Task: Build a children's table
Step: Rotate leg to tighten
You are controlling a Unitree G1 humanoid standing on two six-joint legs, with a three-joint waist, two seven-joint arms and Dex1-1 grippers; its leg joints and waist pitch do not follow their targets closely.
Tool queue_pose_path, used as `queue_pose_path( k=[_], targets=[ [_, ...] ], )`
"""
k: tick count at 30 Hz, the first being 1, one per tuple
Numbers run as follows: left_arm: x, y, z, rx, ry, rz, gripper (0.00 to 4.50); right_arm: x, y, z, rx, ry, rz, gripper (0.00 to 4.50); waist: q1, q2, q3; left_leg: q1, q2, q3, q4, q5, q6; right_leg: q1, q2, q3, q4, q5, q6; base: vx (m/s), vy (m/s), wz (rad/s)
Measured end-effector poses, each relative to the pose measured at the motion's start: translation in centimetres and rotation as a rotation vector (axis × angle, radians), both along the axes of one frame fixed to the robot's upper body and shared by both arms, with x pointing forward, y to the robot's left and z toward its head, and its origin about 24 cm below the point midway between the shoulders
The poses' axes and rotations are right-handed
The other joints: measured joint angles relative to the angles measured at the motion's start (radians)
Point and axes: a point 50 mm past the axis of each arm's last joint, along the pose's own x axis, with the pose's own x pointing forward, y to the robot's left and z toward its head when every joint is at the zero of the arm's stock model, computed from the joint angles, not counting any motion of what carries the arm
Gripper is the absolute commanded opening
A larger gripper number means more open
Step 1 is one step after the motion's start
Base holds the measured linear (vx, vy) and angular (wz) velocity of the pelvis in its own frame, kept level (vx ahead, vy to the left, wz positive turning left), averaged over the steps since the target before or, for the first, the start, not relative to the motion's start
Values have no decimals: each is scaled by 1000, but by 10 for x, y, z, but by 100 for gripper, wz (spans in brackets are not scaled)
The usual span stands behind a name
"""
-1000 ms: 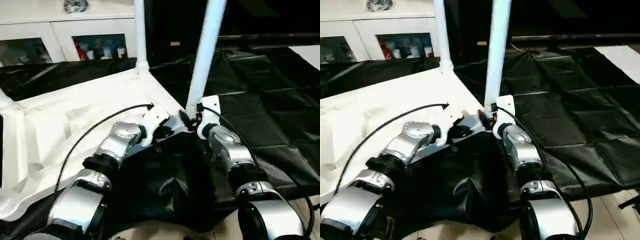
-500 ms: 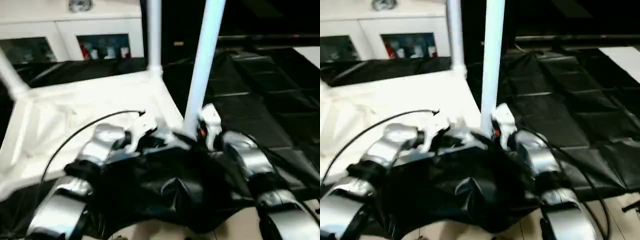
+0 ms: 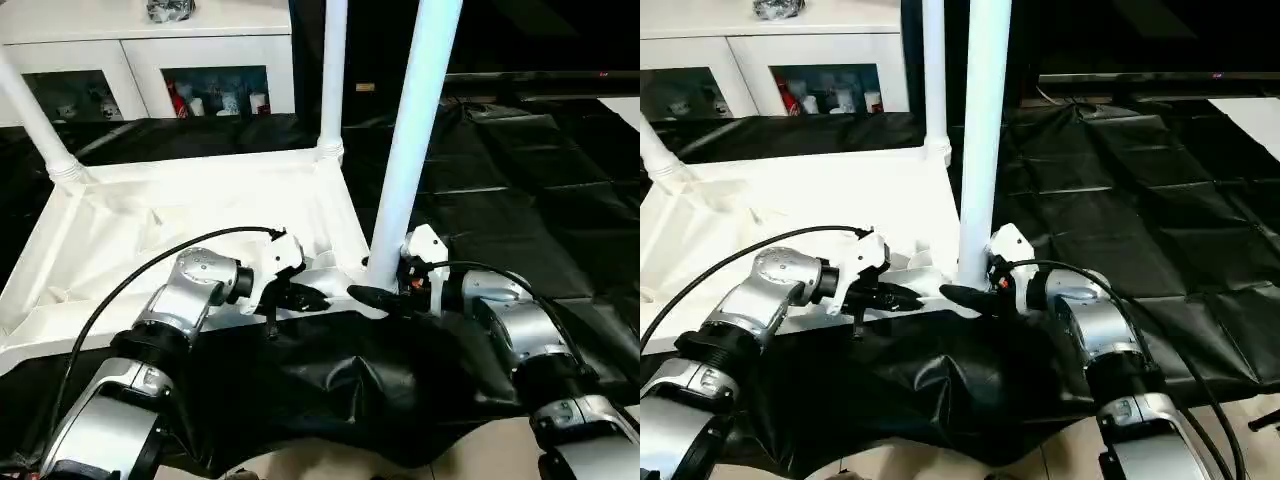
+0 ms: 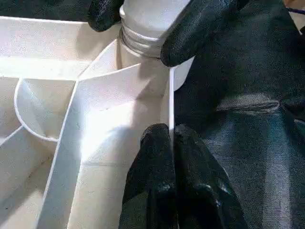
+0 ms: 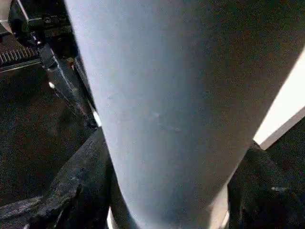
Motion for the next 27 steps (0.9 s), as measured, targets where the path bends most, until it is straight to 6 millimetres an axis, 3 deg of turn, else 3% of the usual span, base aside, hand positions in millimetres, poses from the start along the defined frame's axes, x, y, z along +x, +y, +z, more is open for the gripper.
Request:
queue_pose_path(
  k=[6, 11, 15, 19, 20, 27],
  targets=[
    [6, -9, -2, 2, -18, 79, 0, 7, 2, -5, 31, -6, -169, 266, -6, 0, 0, 1, 0, 0, 1, 0, 0, 2, 0, 0, 1, -1, 3, 0, 0, 0],
    [23, -32, -1, 1, -42, 269, 0, 32, 16, -6, 23, -14, -539, 266, -16, 0, 0, 2, 0, 0, 3, 1, -1, 2, 0, 1, 1, -1, 3, 0, 0, 0],
    [28, -43, 1, 2, -58, 344, 0, 43, 24, -2, 10, -15, -693, 266, -20, 1, 0, 2, 0, 0, 1, 1, -1, 1, 0, 0, 1, 1, 0, 0, 0, 0],
    [29, -46, 1, 1, -63, 353, 0, 44, 24, -3, 6, -47, -699, 266, -19, 2, -1, 0, 0, 0, 1, 0, 1, 1, 0, 0, 0, 0, 0, 0, 0, 0],
    [29, -46, 1, 1, -63, 353, 0, 44, 24, -3, 10, -44, -697, 321, -19, 2, -1, 0, 0, 0, 1, 0, 1, 1, 0, 0, 0, 0, 0, 0, 0, 0],
    [29, -42, 1, 3, -74, 323, 0, 42, 21, -2, 73, -6, -621, 381, -21, 2, -1, 0, -1, 0, 1, 0, 1, 1, 0, 0, 0, 0, 0, 0, 0, 0]
  ],
)
